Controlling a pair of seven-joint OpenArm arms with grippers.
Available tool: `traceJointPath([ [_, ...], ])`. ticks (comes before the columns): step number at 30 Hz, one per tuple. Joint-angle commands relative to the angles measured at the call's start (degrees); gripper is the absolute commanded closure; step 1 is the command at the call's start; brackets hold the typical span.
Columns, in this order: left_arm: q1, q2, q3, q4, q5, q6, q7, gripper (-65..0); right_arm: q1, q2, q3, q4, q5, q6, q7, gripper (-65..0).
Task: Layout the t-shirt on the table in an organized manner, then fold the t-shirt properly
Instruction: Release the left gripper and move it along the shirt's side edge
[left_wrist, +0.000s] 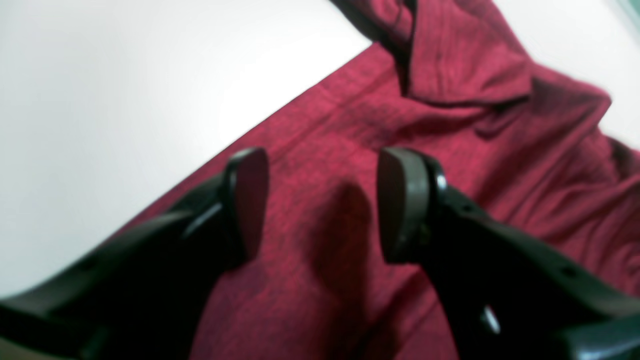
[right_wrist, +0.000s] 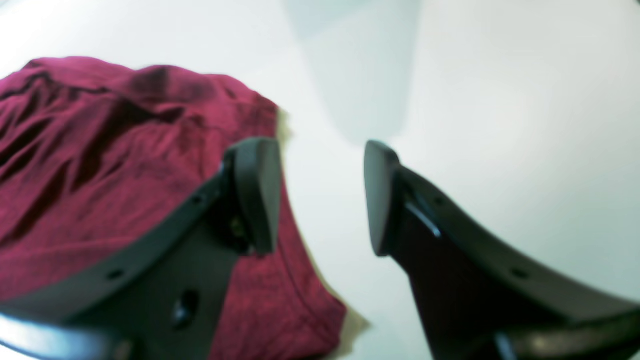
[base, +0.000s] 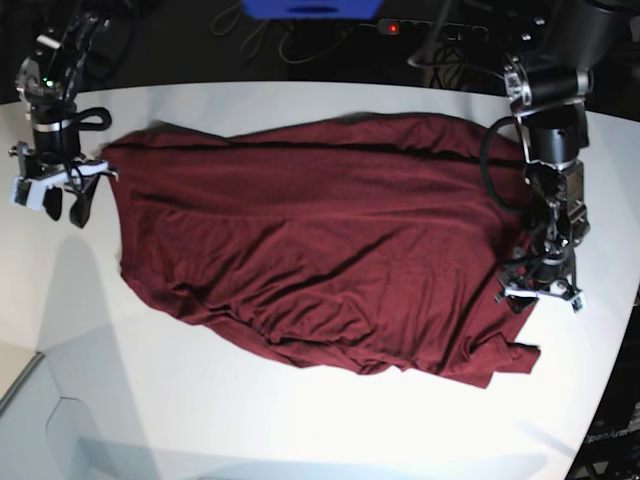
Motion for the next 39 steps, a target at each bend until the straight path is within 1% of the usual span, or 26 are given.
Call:
traceJointPath([
  [1, -0.6, -0.8, 0.0, -1.6, 1.4, 0.7, 2.8, -34.0, 0.2, 1.1, 0.2, 0.8, 0.3, 0.1, 1.5, -28.2],
  [4, 1.9, -1.1, -0.4, -3.2, 3.6, 0.7, 2.8, -34.0, 1.2, 1.5, 0.1, 0.8, 0.3, 0.1, 1.5, -28.2],
  [8, 7.0, -2.9, -0.5, 0.2, 2.7, 0.7, 2.8, -34.0, 1.9, 1.6, 0.2, 0.8, 0.3, 0.1, 1.5, -28.3],
  [10, 10.3, -3.3, -0.5, 3.7, 1.1, 0.7, 2.9, -34.0, 2.4, 1.6, 0.1, 0.8, 0.3, 0.1, 1.5, -28.3],
  [14, 17.3, -5.5, -0.6, 12.5, -3.4, 0.7, 3.0, -34.0, 2.4, 1.6, 0.1, 0.8, 0.3, 0.1, 1.5, -28.3],
  [18, 21.1, -6.8, -0.6, 19.1, -7.6, 0.8, 3.1, -34.0, 2.5, 1.5, -0.1, 0.8, 0.3, 0.1, 1.5, -28.3],
  [22, 23.6, -6.8, -1.0, 25.6, -11.3, 0.8, 3.2, -34.0, 2.2, 1.5, -2.0, 0.8, 0.3, 0.1, 1.5, -28.3],
  [24, 24.7, -6.5, -3.3, 29.4, -12.5, 0.8, 3.2, -34.0, 2.1, 1.5, -2.2, 0.8, 0.3, 0.1, 1.5, -28.3],
  [28, 24.7, -4.4, -8.4, 34.5, -13.8, 0.8, 2.9, -34.0, 1.4, 1.3, -2.3, 0.8, 0.3, 0.1, 1.4, -28.3],
  [31, 21.5, -3.5, -9.9, 34.8, -13.3, 0.8, 2.8, -34.0, 0.8, 1.3, -2.3, 0.8, 0.3, 0.1, 1.4, -28.3],
  [35, 15.8, -3.3, -9.2, 30.6, -13.3, 0.8, 3.1, -34.0, 0.3, 1.3, -2.3, 0.8, 0.3, 0.1, 1.4, -28.2],
  [39, 9.9, -3.3, -3.4, 23.1, -13.2, 0.8, 2.8, -33.9, -0.4, 1.2, -2.3, 0.8, 0.3, 0.1, 1.4, -28.1],
])
